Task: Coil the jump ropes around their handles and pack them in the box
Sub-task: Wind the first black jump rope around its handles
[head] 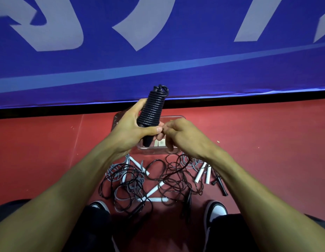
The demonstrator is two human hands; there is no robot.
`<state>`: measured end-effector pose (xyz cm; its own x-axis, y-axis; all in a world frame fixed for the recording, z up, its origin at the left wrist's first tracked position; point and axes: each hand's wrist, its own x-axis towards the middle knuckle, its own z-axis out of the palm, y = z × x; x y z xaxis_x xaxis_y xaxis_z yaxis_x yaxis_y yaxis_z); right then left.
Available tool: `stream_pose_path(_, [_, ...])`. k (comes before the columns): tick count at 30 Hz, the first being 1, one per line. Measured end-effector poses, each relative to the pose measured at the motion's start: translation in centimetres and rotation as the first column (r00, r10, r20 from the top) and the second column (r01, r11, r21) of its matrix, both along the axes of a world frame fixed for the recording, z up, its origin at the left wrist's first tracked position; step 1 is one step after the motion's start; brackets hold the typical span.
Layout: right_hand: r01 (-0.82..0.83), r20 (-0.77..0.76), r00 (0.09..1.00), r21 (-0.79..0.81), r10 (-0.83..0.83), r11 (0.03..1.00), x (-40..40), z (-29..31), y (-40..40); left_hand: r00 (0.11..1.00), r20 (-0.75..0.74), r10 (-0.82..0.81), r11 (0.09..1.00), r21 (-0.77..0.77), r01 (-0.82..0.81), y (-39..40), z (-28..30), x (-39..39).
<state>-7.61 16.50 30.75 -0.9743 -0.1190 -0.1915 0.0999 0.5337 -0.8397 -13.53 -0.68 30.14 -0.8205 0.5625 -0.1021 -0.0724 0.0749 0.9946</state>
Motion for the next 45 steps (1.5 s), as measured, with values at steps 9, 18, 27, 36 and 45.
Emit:
stream_pose_path(9, [-0.057, 0.005, 0.998, 0.301, 0.059, 0.952, -0.1, -1.3, 0.7, 0.972, -0.215, 0.09, 0.973, -0.188, -0.132, 0.4, -1.0, 0.1])
stream_pose_path(18, [-0.084, -0.066, 0.993, 0.161, 0.096, 0.983, 0.0, -0.4, 0.1, 0.989, -0.139, 0.041, 0.981, -0.185, -0.067, 0.5, -1.1, 0.1])
stream_pose_path(27, [-0.094, -0.008, 0.995, 0.15, 0.097, 0.984, -0.1, -0.8, 0.0, 1.0, -0.003, -0.015, 0.993, -0.118, 0.014, 0.2, -0.9, -0.1])
stream_pose_path(36, [-0.028, -0.081, 0.995, 0.327, 0.058, 0.945, -0.1, -1.9, 0.3, 0.967, -0.235, 0.102, 0.926, -0.331, -0.178, 0.3, 0.0, 0.4])
stream_pose_path(45, [-0.054, -0.056, 0.996, 0.301, 0.074, 0.952, 0.0, -1.5, 0.1, 0.978, -0.205, 0.049, 0.963, -0.249, -0.1, 0.4, 0.4, 0.5])
